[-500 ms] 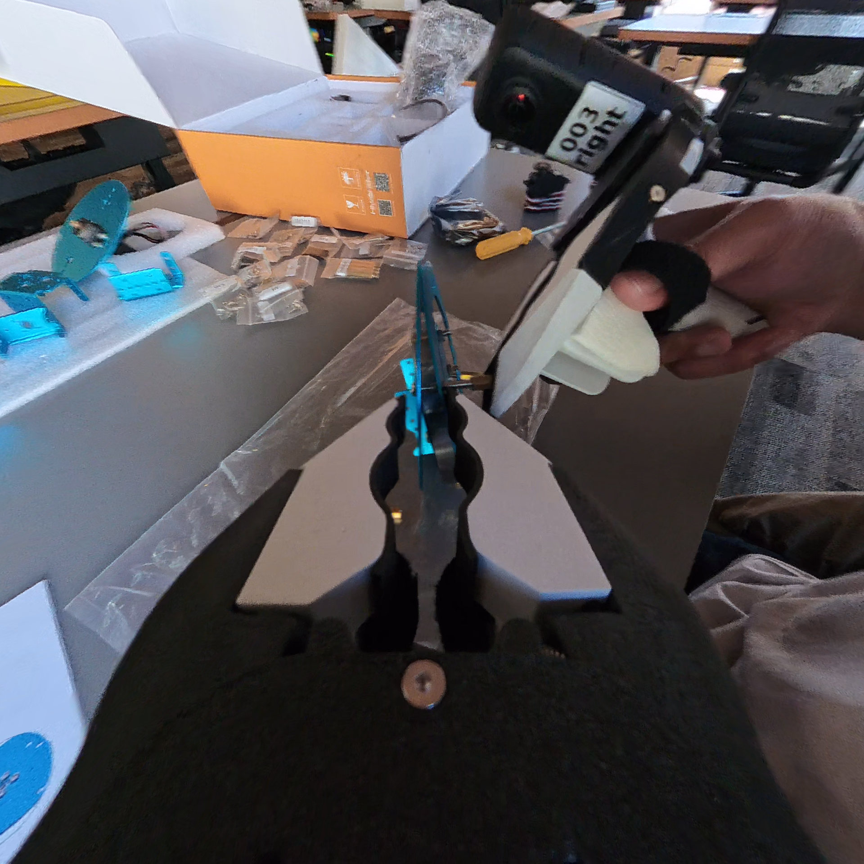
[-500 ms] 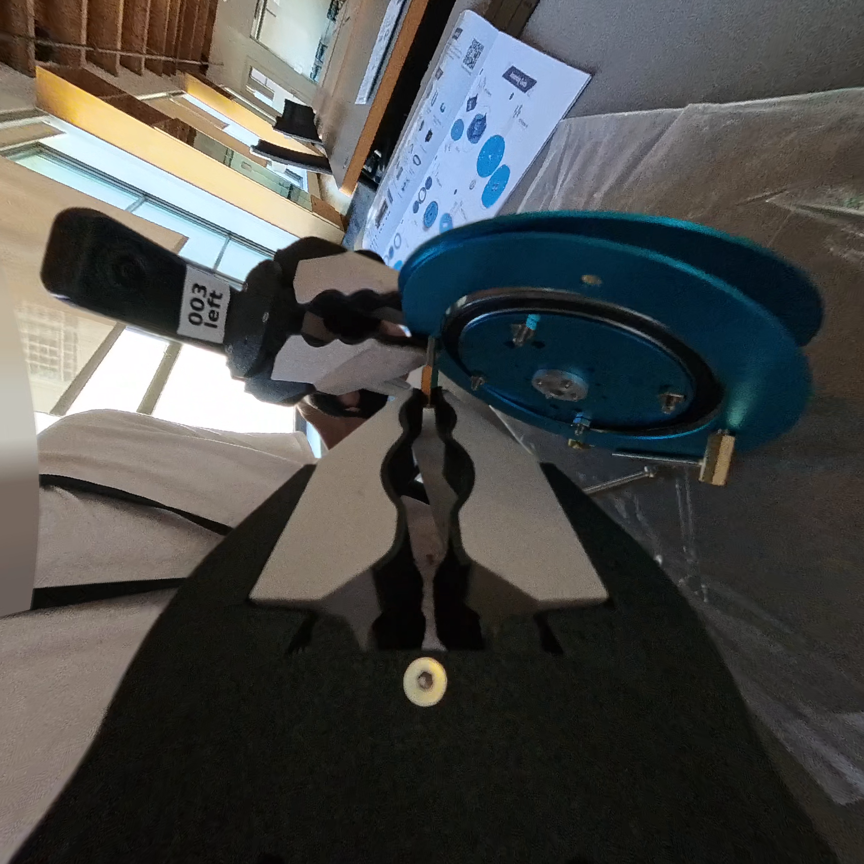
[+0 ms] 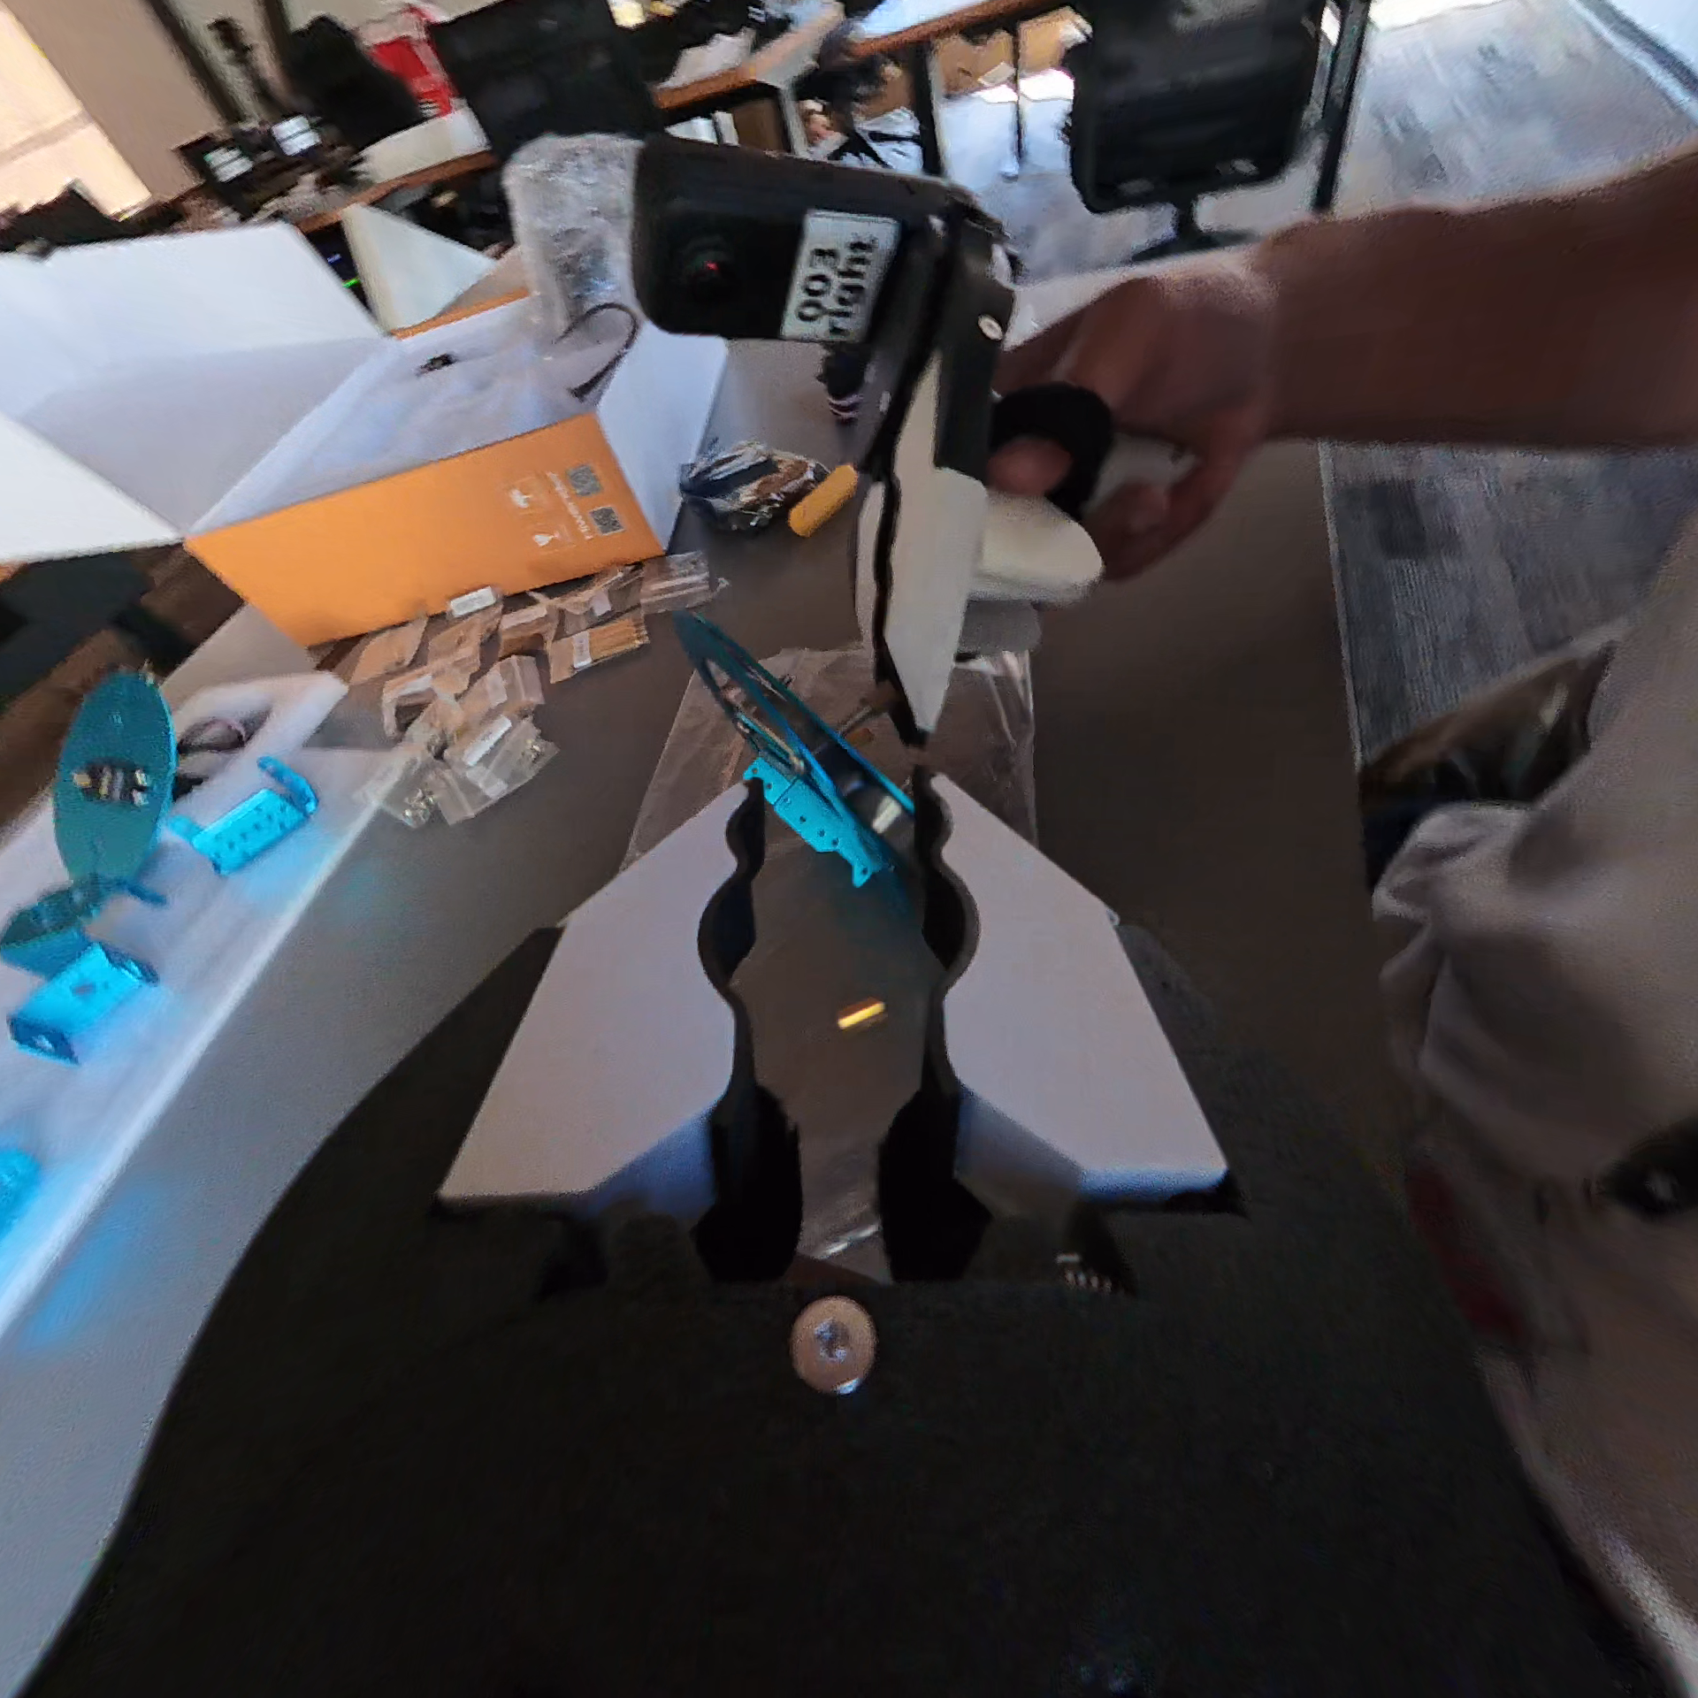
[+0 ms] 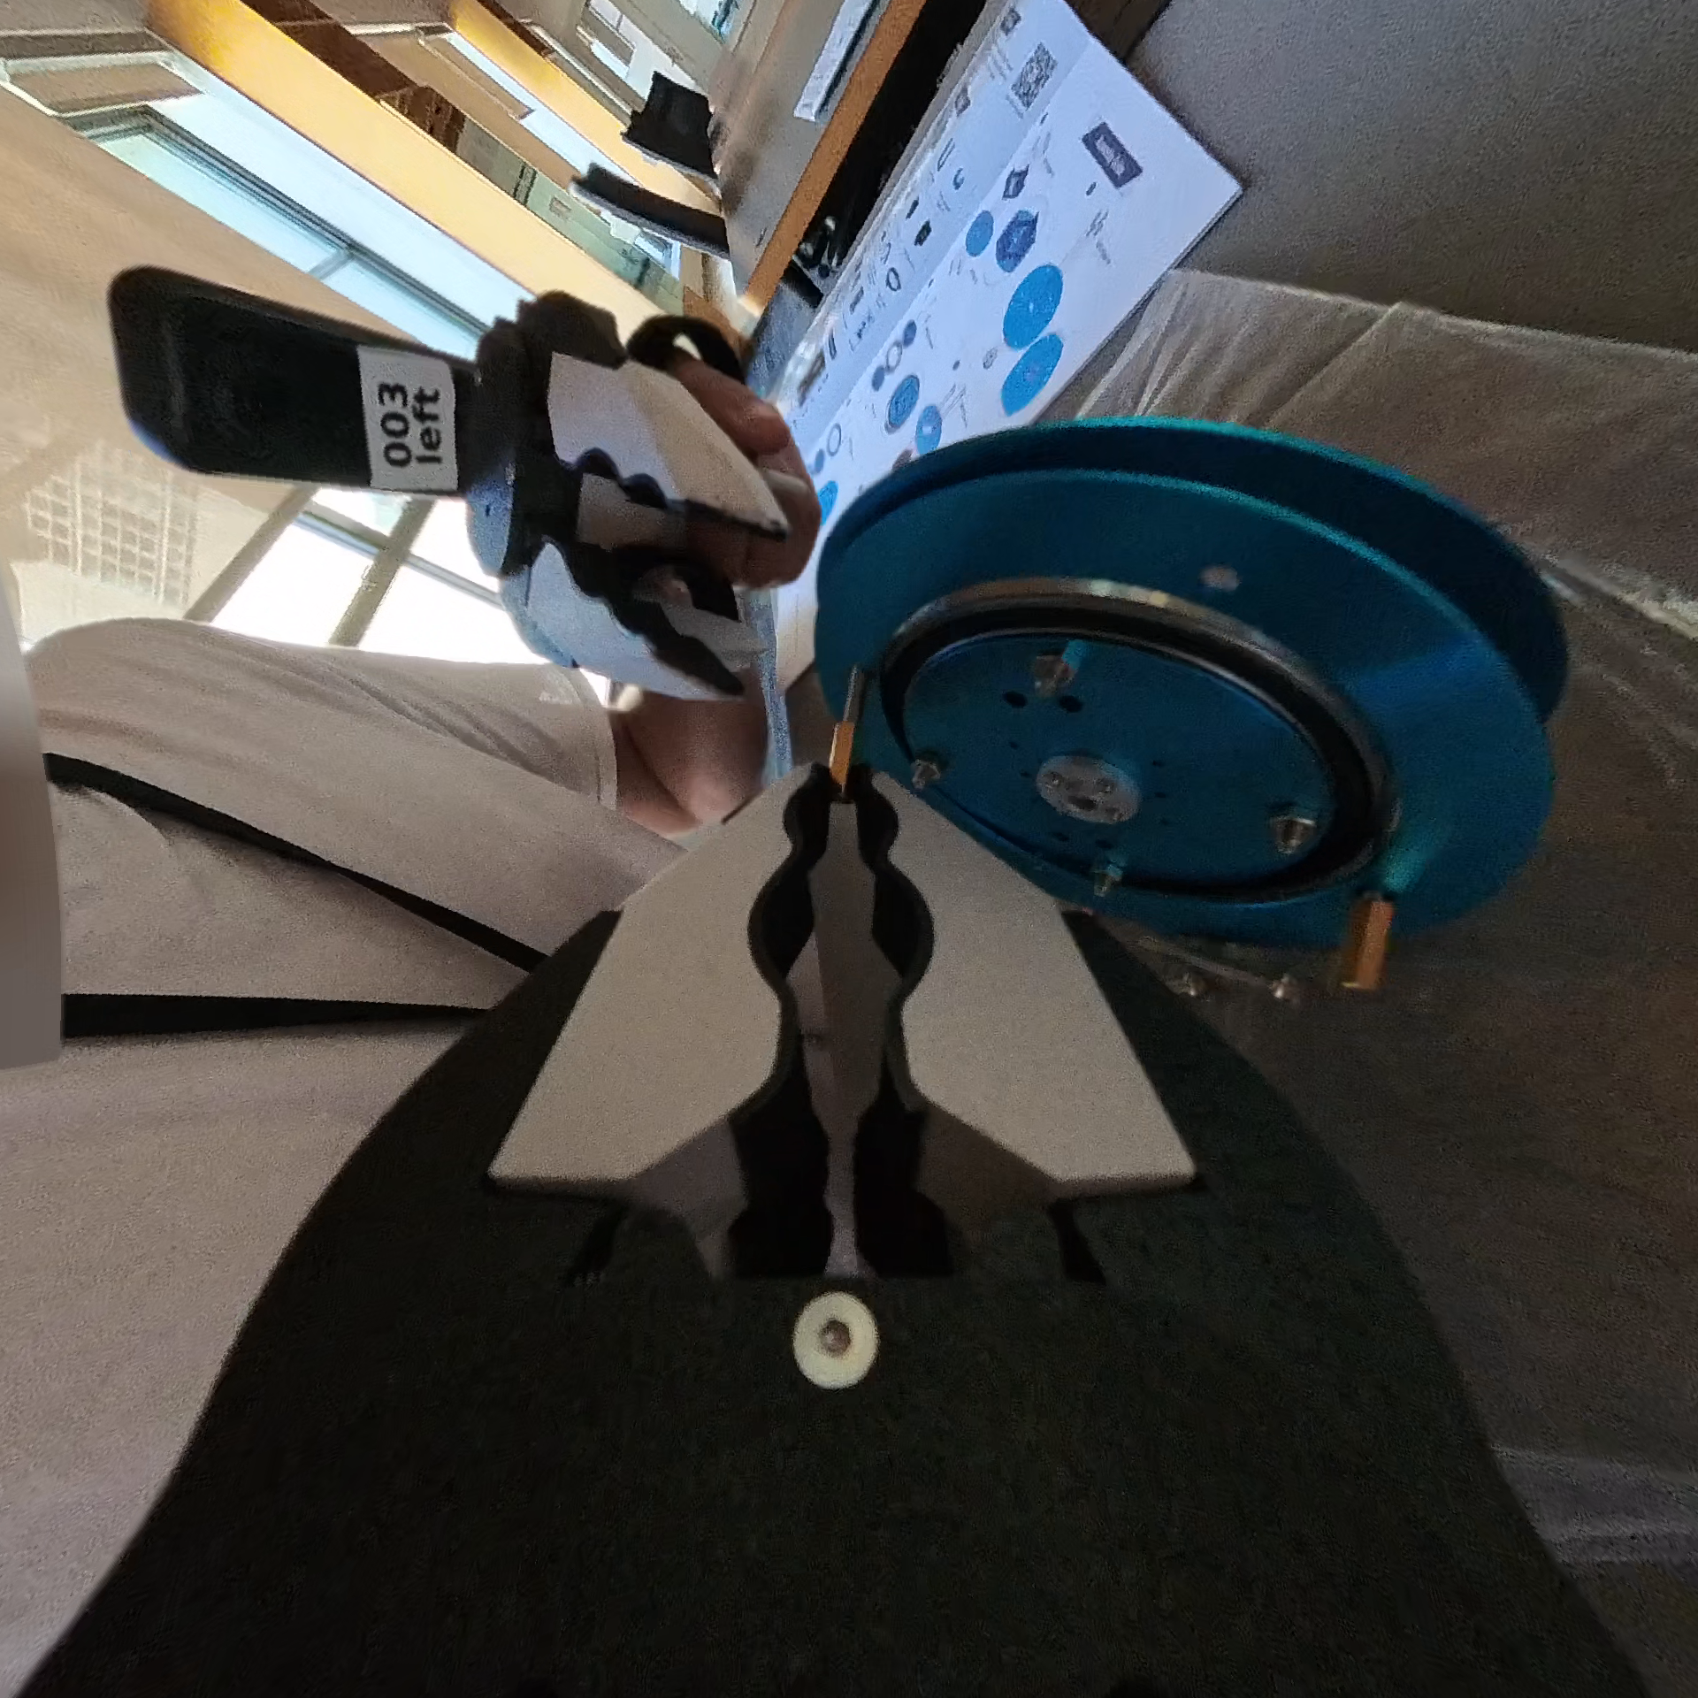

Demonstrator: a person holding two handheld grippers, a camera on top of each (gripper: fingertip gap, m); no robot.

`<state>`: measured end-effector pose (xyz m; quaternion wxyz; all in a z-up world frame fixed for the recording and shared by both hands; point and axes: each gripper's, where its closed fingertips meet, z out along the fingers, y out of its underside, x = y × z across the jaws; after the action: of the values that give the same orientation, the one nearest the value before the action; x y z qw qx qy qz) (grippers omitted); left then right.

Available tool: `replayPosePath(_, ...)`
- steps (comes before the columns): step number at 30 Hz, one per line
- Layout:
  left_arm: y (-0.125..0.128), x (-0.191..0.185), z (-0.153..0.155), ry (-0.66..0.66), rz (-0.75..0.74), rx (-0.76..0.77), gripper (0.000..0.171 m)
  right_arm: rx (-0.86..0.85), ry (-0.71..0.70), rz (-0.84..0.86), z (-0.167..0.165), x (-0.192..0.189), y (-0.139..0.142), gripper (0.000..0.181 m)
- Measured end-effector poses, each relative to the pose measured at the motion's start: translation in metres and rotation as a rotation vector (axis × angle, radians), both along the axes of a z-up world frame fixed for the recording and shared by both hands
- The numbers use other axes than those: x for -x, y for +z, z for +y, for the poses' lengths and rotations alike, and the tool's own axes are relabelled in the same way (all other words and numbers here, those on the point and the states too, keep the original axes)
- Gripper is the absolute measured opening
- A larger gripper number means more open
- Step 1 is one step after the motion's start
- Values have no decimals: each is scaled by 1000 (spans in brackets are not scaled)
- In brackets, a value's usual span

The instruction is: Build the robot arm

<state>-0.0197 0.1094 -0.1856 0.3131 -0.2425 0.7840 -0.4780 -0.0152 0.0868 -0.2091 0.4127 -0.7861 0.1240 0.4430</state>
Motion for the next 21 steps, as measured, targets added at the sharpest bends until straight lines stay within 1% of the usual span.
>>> replayPosePath(3, 7, -5, 8, -153, -48, -133, 31, -50, 8, -53, -5, -14, 5, 4)
replayPosePath(5, 9, -16, 10, -248, -56, -229, 32, -105, 11, -81, -7, -26, 8, 4)
replayPosePath(7, 11, -30, 6, -352, -73, -282, 33, -173, 27, -76, -11, -38, 10, 4)
replayPosePath(10, 8, -52, -3, -471, -20, -324, 48, -274, 45, -4, -16, -54, 14, 3)
replayPosePath(11, 8, -58, -9, -513, -6, -322, 52, -263, 44, 28, -17, -58, 14, 3)
replayPosePath(13, 10, -64, -23, -615, 6, -261, 55, -267, 76, -36, -22, -58, 13, 3)
replayPosePath(14, 10, -66, -29, -661, 29, -226, 55, -268, 97, -42, -24, -56, 12, 4)
replayPosePath(16, 5, -72, -36, -729, 93, -181, 55, -268, 124, -9, -24, -54, 11, 3)
replayPosePath(19, -9, -67, -39, -835, 214, -154, 54, -274, 130, 26, -23, -56, 11, 3)
replayPosePath(20, -12, -65, -39, -858, 234, -154, 51, -277, 129, 27, -23, -57, 11, 3)
replayPosePath(21, -16, -66, -40, -860, 228, -169, 42, -276, 128, 35, -24, -58, 11, 3)
